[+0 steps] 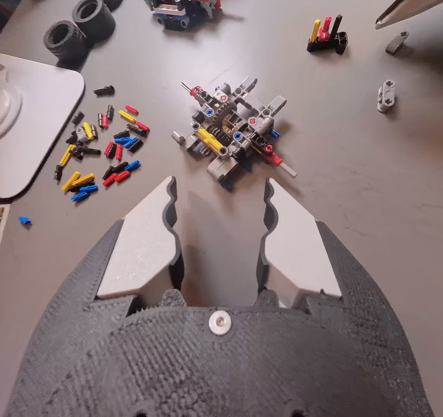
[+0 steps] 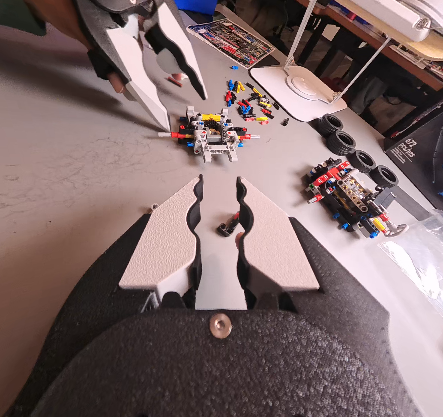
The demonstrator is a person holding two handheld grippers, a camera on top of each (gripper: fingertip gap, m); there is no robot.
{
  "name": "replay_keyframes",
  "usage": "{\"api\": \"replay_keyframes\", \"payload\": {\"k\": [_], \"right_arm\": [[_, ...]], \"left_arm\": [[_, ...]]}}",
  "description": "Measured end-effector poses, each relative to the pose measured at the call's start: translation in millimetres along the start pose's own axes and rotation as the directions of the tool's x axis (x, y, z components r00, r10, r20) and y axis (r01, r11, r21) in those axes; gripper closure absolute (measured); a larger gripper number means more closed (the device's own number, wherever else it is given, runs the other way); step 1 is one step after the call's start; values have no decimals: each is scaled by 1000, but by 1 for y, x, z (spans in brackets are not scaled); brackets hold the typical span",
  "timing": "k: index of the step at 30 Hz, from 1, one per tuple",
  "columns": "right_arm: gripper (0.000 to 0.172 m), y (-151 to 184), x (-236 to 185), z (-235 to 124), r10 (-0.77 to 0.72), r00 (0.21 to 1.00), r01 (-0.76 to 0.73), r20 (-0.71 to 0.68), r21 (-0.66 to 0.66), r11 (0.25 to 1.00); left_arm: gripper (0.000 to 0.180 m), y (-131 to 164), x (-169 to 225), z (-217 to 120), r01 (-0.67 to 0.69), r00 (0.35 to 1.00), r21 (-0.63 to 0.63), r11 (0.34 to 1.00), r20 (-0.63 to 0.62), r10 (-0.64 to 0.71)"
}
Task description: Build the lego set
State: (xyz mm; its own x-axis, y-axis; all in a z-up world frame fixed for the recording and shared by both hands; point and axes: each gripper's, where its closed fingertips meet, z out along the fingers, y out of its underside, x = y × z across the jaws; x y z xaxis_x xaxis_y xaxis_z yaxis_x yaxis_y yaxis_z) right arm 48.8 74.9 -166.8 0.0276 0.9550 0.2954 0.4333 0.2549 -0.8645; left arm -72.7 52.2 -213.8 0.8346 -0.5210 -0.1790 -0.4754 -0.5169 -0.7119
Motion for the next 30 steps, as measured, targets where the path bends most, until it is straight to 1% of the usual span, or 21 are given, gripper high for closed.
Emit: {"api": "replay_keyframes", "payload": {"k": [1,2,3,4,7,8,10,12,14,16,18,21,23,26,27,28,29,30], "right_arm": [[146,0,0,-1,-1,1000,1,-1,1,1000],[147,1,1,-1,-1,1000,1,-3,2,1000],[147,1,3,-2,2,1000,-2,-5,3,1000],[147,2,4,-2,6,1000,-5,-9,3,1000],[148,3,8,-4,14,1000,-14,-18,6,1000],[148,4,9,-4,14,1000,-14,-24,2,1000],[148,7,16,-4,10,999,-11,-50,-20,1000],[148,14,26,-6,5,996,-10,-85,-54,999],[145,24,32,-8,44,996,-52,-82,-102,993],[143,35,32,-10,107,993,-113,-48,-141,984],[143,44,28,-10,137,991,-136,-11,-178,974],[143,52,24,-10,132,991,-126,11,-218,968],[143,53,19,-7,146,989,-136,30,-230,964],[145,51,16,3,152,988,-138,35,-255,957],[149,52,17,6,138,990,-124,31,-277,953],[162,52,19,9,115,993,-103,23,-301,948],[166,52,20,12,89,996,-77,26,-315,946],[166,49,19,14,73,996,-56,42,-317,947]], "left_arm": [[107,-1,-2,3,2,1000,1,1000,-26,-2],[110,-1,-1,5,5,998,-1,1000,-55,-5],[117,-1,1,7,18,996,-10,1000,-89,-19],[130,-1,1,9,36,994,-19,999,-104,-38],[163,-5,-4,14,41,998,-8,999,-37,-42],[168,-6,-6,16,52,999,-4,999,-5,-52],[171,-9,-10,20,115,992,6,993,52,-116],[172,-12,-13,25,193,976,24,981,102,-195],[172,-14,-19,28,255,952,37,966,163,-257],[172,-15,-21,29,278,936,42,960,214,-280],[172,-19,-17,30,283,933,52,958,215,-288],[150,-26,-7,20,289,939,79,954,173,-298],[143,-33,7,3,303,943,127,944,102,-317],[142,-37,40,-20,331,943,152,931,-16,-333],[142,-36,53,-27,339,941,155,928,-53,-335],[142,-33,63,-32,340,940,157,927,-77,-332],[142,-30,72,-37,333,943,162,929,-91,-322],[143,-26,78,-42,320,947,174,931,-95,-308]]}}
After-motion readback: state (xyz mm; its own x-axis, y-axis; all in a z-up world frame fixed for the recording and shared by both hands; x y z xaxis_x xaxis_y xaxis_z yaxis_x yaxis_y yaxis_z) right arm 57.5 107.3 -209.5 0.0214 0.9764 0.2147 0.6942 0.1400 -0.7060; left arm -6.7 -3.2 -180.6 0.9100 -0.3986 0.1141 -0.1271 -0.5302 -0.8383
